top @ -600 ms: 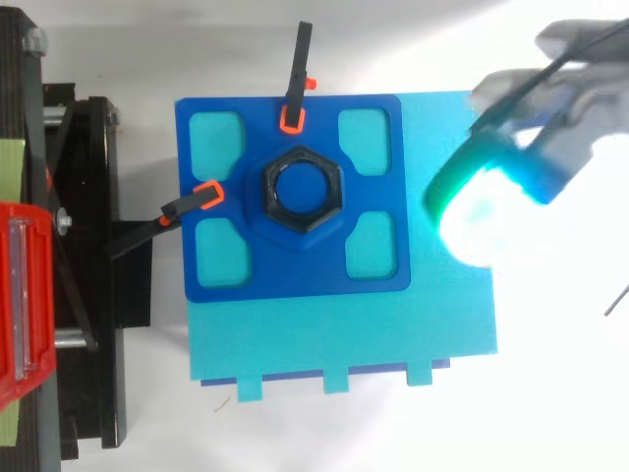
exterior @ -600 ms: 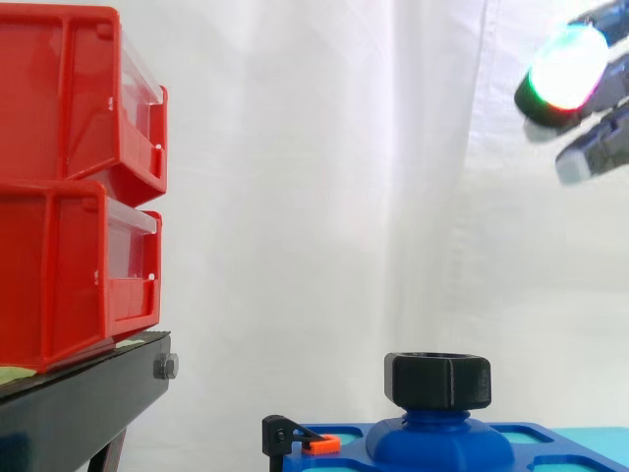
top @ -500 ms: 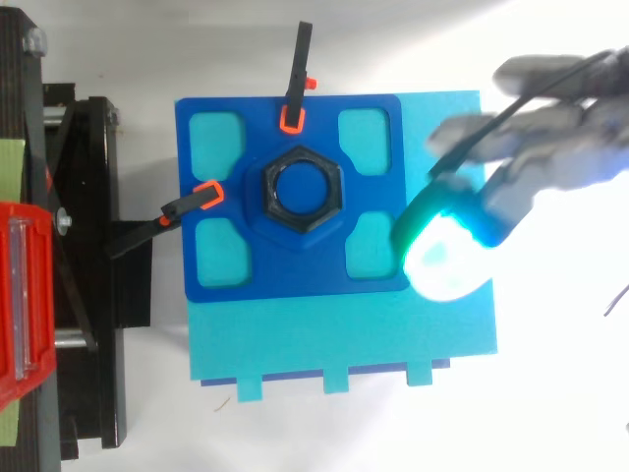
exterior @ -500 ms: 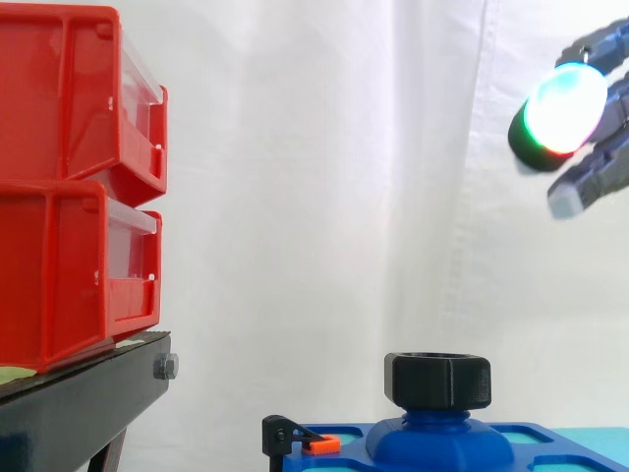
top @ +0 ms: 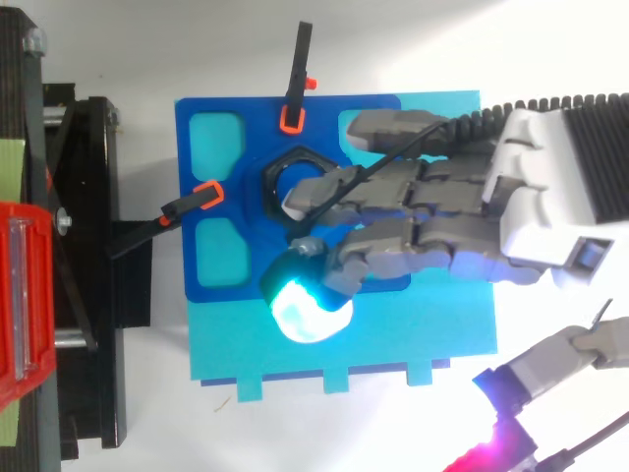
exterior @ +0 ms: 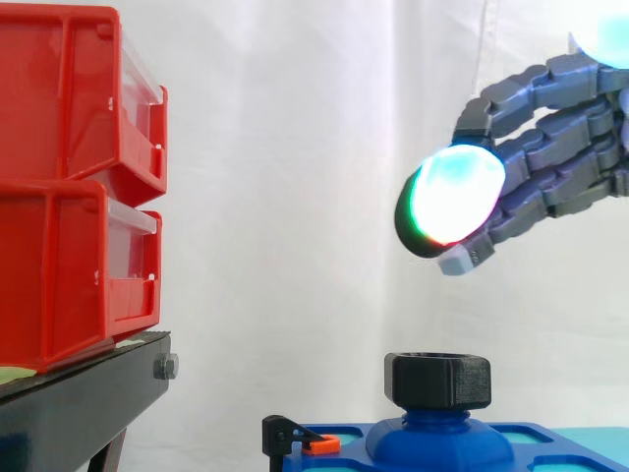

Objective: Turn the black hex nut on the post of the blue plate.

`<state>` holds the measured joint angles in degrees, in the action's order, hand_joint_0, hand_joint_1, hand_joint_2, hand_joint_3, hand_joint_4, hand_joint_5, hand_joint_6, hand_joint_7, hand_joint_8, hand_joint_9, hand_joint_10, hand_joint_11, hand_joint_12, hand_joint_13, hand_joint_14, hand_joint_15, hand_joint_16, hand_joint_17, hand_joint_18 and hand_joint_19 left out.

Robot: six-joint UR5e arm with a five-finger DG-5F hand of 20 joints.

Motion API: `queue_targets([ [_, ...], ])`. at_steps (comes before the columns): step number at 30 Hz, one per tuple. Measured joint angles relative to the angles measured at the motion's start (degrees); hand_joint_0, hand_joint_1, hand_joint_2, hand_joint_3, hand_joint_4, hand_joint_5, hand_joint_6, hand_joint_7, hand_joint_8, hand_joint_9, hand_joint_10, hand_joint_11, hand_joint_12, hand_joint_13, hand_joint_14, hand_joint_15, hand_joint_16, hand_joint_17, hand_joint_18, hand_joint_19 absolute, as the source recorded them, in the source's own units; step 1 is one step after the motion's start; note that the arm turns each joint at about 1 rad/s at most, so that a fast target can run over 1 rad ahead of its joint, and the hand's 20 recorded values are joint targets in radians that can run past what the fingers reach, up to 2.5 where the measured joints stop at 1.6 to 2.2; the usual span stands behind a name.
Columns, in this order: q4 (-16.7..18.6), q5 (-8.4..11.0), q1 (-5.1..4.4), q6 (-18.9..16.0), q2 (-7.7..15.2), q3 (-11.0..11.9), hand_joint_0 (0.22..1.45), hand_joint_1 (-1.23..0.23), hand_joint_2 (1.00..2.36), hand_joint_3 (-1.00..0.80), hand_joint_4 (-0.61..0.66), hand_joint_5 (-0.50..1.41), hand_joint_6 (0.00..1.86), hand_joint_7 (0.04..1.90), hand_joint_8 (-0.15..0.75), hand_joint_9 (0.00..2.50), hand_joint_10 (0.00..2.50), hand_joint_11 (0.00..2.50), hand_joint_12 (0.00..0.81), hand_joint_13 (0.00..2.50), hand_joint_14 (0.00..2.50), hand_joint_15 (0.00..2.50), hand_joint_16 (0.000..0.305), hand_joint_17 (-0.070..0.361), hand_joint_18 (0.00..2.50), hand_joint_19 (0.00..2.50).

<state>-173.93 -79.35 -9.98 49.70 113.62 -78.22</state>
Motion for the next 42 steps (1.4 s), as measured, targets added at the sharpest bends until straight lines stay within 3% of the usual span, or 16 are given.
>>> queue_targets([
  [3, 1.5, 0.18, -0.36, 3.6, 0.5, 0.3, 0.47, -0.37, 1.00, -0.50, 0.15, -0.21, 0.50, 0.76, 0.245, 0.29, 0.00, 0.00, 0.381, 0.24, 0.00, 0.03, 0.060, 0.134, 0.14, 0.13],
  [7, 1.5, 0.80, -0.74, 7.6, 3.3, 2.1, 0.47, -0.37, 1.00, -0.50, 0.15, -0.21, 0.50, 0.75, 0.246, 0.29, 0.00, 0.00, 0.380, 0.25, 0.00, 0.03, 0.059, 0.134, 0.15, 0.13],
  [12, -0.1, 0.36, -0.73, 9.0, 5.8, 4.7, 0.47, -0.37, 1.00, -0.50, 0.15, -0.21, 0.50, 0.76, 0.250, 0.30, 0.00, 0.00, 0.379, 0.26, 0.00, 0.03, 0.059, 0.133, 0.16, 0.14],
  [24, 2.8, -0.49, -0.78, 18.8, 7.8, 5.8, 0.48, -0.37, 1.00, -0.50, 0.15, -0.21, 0.50, 0.76, 0.250, 0.31, 0.00, 0.00, 0.380, 0.27, 0.00, 0.03, 0.059, 0.132, 0.17, 0.13],
  [42, 3.0, -3.36, 0.28, 20.2, 13.0, 9.1, 0.48, -0.37, 1.00, -0.50, 0.16, -0.21, 0.50, 0.75, 0.252, 0.31, 0.00, 0.00, 0.382, 0.29, 0.00, 0.04, 0.058, 0.131, 0.19, 0.14],
])
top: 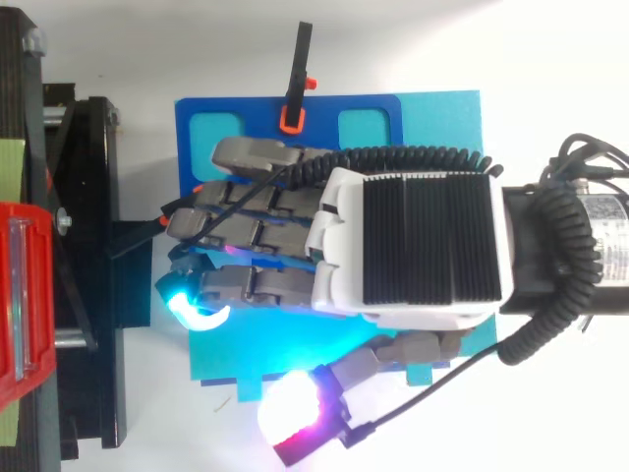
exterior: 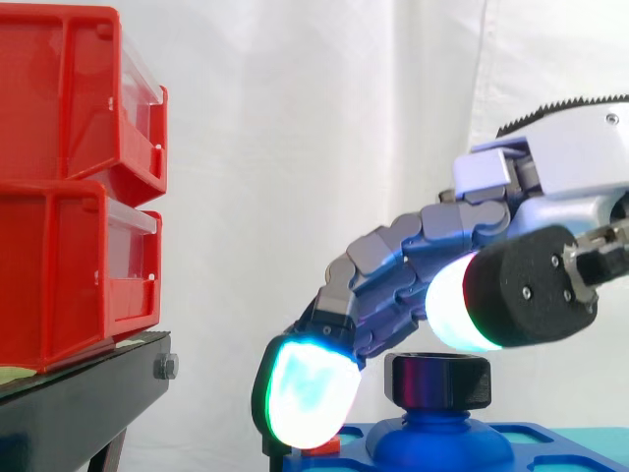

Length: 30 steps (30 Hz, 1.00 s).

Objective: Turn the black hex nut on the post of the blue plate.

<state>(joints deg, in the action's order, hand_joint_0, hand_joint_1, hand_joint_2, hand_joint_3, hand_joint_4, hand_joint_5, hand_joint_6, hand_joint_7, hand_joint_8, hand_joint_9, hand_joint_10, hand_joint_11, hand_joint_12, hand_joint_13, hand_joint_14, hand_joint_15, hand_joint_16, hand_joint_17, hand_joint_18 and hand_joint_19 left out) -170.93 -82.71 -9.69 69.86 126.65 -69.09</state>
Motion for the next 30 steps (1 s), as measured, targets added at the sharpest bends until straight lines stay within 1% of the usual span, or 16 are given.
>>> queue_targets([
  [5, -0.2, -0.54, 0.55, 0.0, 0.3, 0.1, 0.48, -0.36, 1.00, -0.50, 0.16, -0.20, 0.50, 0.75, 0.253, 0.32, 0.00, 0.00, 0.382, 0.29, 0.00, 0.04, 0.058, 0.131, 0.20, 0.14],
  [8, -0.9, -1.19, 1.08, 0.2, 0.3, 0.1, 0.48, -0.36, 1.00, -0.50, 0.16, -0.20, 0.50, 0.75, 0.254, 0.32, 0.00, 0.00, 0.382, 0.29, 0.00, 0.04, 0.058, 0.131, 0.20, 0.15],
  [12, -2.7, -2.81, 2.08, 1.1, 0.3, 0.6, 0.48, -0.37, 1.00, -0.50, 0.16, -0.20, 0.50, 0.75, 0.254, 0.32, 0.00, 0.00, 0.383, 0.30, 0.00, 0.04, 0.058, 0.131, 0.21, 0.14],
  [18, -5.2, -4.75, 3.26, 2.4, 0.3, 2.1, 0.48, -0.37, 1.00, -0.50, 0.16, -0.20, 0.50, 0.75, 0.255, 0.32, 0.00, 0.00, 0.382, 0.30, 0.00, 0.04, 0.058, 0.130, 0.22, 0.14],
  [22, -5.5, -5.60, 3.77, 2.7, 0.3, 2.5, 0.48, -0.37, 1.00, -0.50, 0.16, -0.20, 0.50, 0.75, 0.255, 0.33, 0.00, 0.00, 0.380, 0.31, 0.00, 0.04, 0.058, 0.130, 0.22, 0.15],
  [30, -5.3, -6.44, 4.55, 2.8, 0.3, 2.6, 0.48, -0.37, 1.00, -0.50, 0.16, -0.20, 0.50, 0.75, 0.256, 0.33, 0.00, 0.00, 0.379, 0.31, 0.00, 0.05, 0.057, 0.129, 0.22, 0.15],
])
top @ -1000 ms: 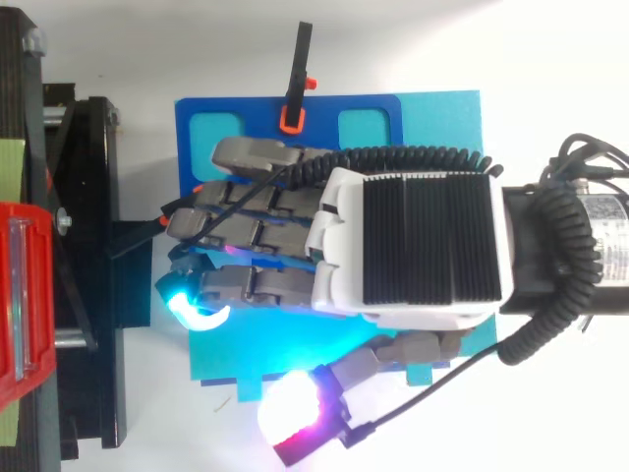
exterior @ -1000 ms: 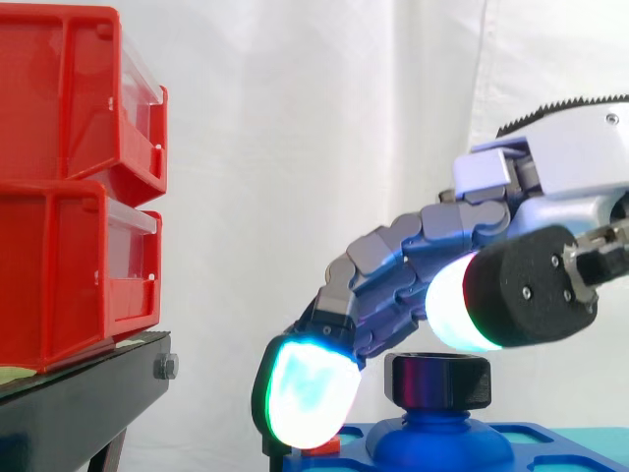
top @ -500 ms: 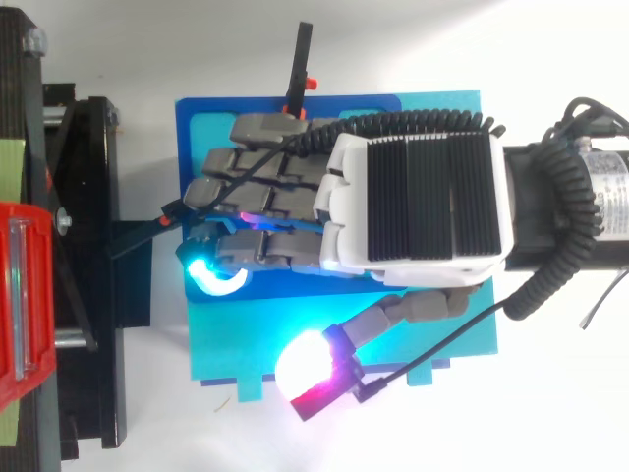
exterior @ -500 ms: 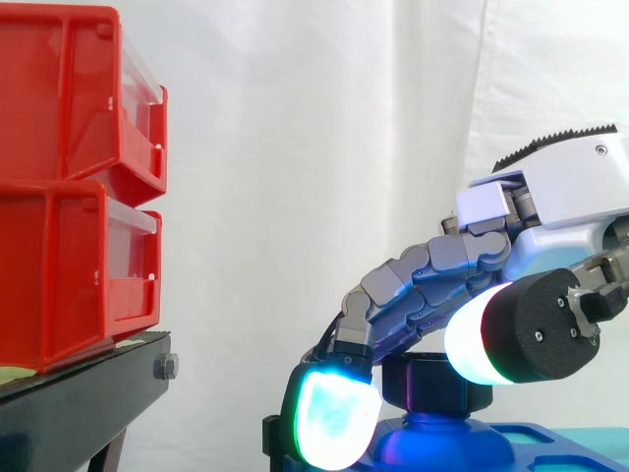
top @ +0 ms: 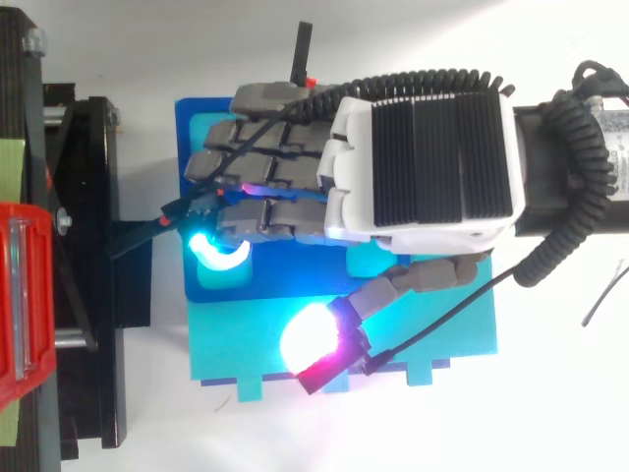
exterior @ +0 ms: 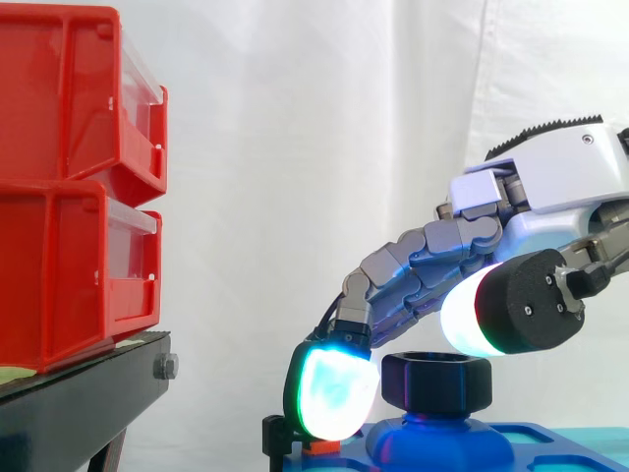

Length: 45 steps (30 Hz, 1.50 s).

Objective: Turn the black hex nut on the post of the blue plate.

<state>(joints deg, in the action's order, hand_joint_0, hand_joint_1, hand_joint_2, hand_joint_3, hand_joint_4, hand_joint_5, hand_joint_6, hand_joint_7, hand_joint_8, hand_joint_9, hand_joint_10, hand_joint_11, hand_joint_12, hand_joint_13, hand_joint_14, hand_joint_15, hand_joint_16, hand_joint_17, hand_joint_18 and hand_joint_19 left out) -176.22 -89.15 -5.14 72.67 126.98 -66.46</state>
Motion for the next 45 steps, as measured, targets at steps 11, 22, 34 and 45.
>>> queue_targets([
  [11, -0.3, -2.23, 1.87, 0.9, 0.0, 0.0, 0.48, -0.37, 1.00, -0.50, 0.16, -0.20, 0.50, 0.75, 0.255, 0.33, 0.00, 0.00, 0.378, 0.31, 0.00, 0.05, 0.057, 0.129, 0.23, 0.15],
  [22, -0.4, -5.76, 4.69, 1.9, 0.0, 0.0, 0.48, -0.37, 1.00, -0.50, 0.15, -0.20, 0.50, 0.75, 0.257, 0.34, 0.00, 0.00, 0.376, 0.31, 0.00, 0.05, 0.057, 0.129, 0.23, 0.16],
  [34, -0.4, -8.20, 6.56, 1.9, 0.0, 0.0, 0.48, -0.37, 1.00, -0.50, 0.15, -0.21, 0.50, 0.75, 0.257, 0.34, 0.00, 0.00, 0.374, 0.31, 0.00, 0.05, 0.057, 0.128, 0.24, 0.16],
  [45, -0.7, -11.33, 9.22, 1.9, -0.1, 1.2, 0.48, -0.37, 1.00, -0.50, 0.15, -0.21, 0.50, 0.74, 0.258, 0.34, 0.00, 0.00, 0.373, 0.32, 0.00, 0.06, 0.056, 0.127, 0.24, 0.16],
])
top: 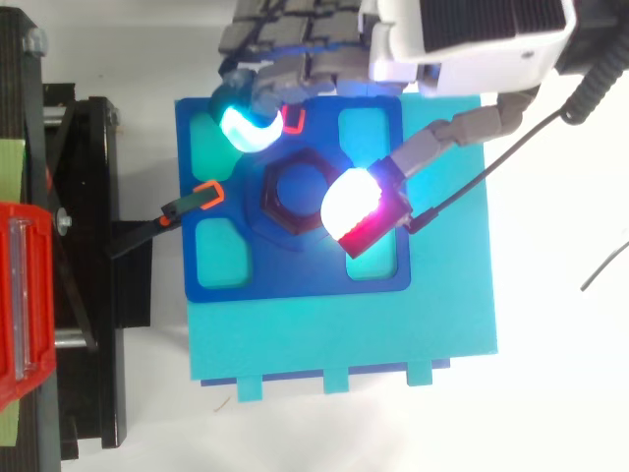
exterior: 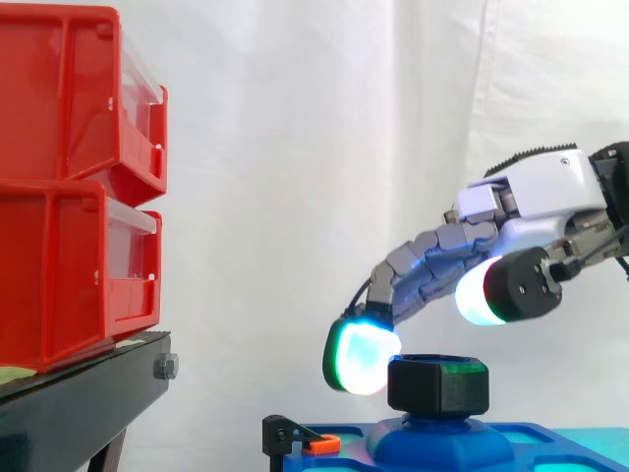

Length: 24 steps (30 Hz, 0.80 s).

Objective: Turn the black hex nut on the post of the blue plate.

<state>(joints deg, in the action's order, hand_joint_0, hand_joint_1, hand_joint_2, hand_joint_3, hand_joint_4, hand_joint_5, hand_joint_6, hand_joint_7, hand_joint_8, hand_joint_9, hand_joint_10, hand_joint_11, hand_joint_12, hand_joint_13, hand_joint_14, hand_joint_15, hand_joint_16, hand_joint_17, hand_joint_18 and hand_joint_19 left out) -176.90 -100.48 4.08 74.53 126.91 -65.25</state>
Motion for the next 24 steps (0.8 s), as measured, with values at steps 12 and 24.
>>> queue_targets([
  [12, -0.6, -0.04, 0.42, -0.1, 0.0, 2.5, 0.48, -0.38, 1.00, -0.50, 0.15, -0.21, 0.50, 0.74, 0.258, 0.34, 0.00, 0.00, 0.369, 0.31, 0.00, 0.06, 0.056, 0.126, 0.24, 0.16],
  [24, 0.1, 5.60, -4.40, -2.3, 0.0, 2.6, 0.48, -0.38, 1.00, -0.50, 0.15, -0.21, 0.50, 0.75, 0.258, 0.34, 0.00, 0.00, 0.371, 0.31, 0.00, 0.05, 0.056, 0.126, 0.24, 0.15],
])
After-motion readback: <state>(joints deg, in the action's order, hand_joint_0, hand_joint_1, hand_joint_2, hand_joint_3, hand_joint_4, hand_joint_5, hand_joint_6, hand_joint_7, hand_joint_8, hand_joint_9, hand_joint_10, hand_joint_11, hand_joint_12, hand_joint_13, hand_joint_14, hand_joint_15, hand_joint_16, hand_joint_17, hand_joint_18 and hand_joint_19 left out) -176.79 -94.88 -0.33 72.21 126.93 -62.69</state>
